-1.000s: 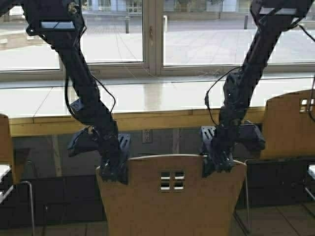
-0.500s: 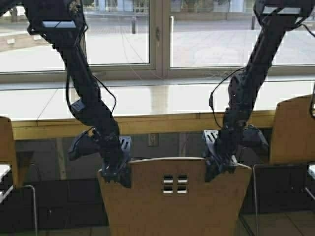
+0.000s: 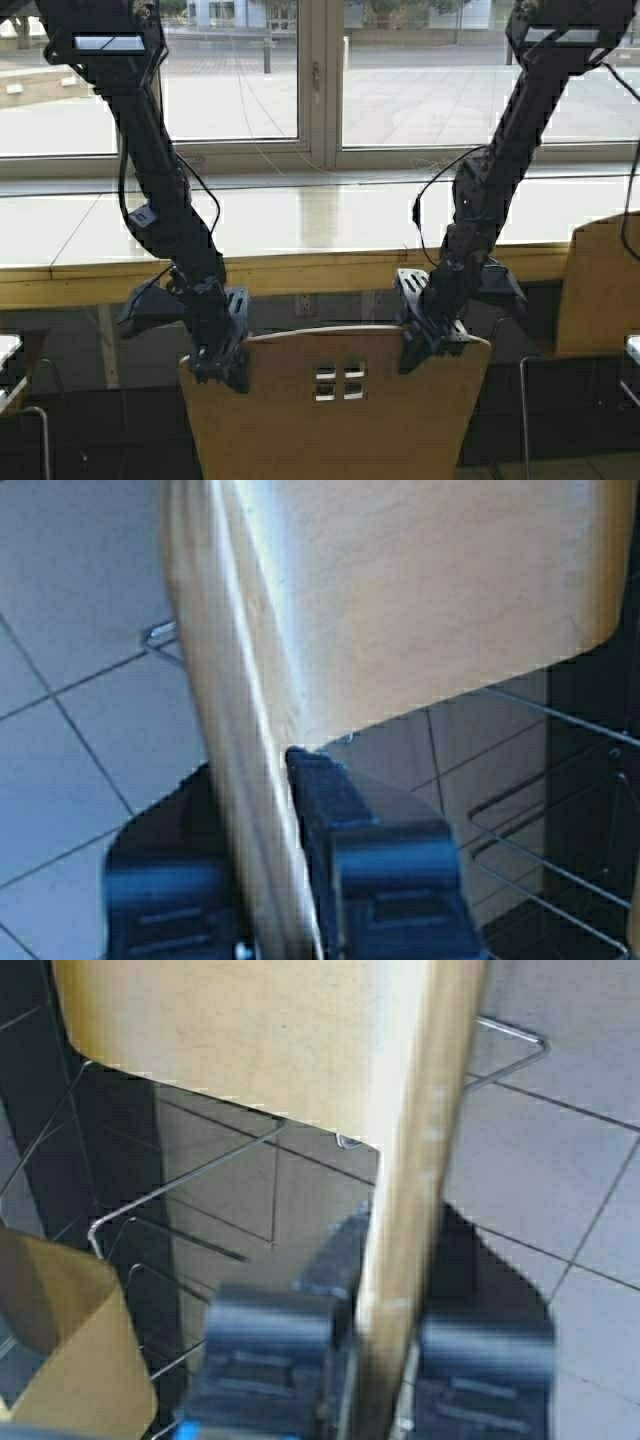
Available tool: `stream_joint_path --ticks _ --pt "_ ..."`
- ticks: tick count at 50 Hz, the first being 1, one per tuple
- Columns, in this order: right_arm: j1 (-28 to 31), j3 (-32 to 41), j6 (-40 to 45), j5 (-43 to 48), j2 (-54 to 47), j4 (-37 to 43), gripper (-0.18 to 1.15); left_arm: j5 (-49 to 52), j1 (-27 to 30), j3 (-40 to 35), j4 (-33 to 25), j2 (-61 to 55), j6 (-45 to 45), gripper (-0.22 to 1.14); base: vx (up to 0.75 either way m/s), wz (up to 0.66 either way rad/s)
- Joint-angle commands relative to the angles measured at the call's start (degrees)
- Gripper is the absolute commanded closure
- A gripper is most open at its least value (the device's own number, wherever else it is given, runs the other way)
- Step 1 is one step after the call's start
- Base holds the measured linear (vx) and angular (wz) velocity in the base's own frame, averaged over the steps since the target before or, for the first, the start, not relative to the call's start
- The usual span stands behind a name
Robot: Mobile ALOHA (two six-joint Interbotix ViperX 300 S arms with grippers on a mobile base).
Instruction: Push the chairs under the table
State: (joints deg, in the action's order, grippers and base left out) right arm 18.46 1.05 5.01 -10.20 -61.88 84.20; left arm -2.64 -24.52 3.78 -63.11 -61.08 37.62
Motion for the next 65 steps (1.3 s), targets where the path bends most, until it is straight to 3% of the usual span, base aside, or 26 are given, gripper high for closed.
stream_joint_path --ticks 1,11,57,65 --pt "0.3 3.3 -2.7 -0.1 -1.1 -0.9 0.93 -0.3 -0.7 1.1 0.0 0.6 -2.7 0.88 0.19 -0.02" --pt "0.1 2.9 -3.1 -1.0 0.2 -1.8 0.93 -0.1 -0.7 -1.1 -3.6 -0.7 -2.9 0.88 0.18 -0.03" --pt "-1.2 6.0 -3.4 -6.5 -3.6 -2.7 0.94 0.5 -0.7 1.0 -4.1 1.2 -3.6 0.88 0.19 0.07" --pt "-0.1 3.8 -3.5 -7.0 -2.0 -3.3 0.93 0.7 -0.7 1.1 -4.1 0.6 -3.7 0.88 0.20 0.06"
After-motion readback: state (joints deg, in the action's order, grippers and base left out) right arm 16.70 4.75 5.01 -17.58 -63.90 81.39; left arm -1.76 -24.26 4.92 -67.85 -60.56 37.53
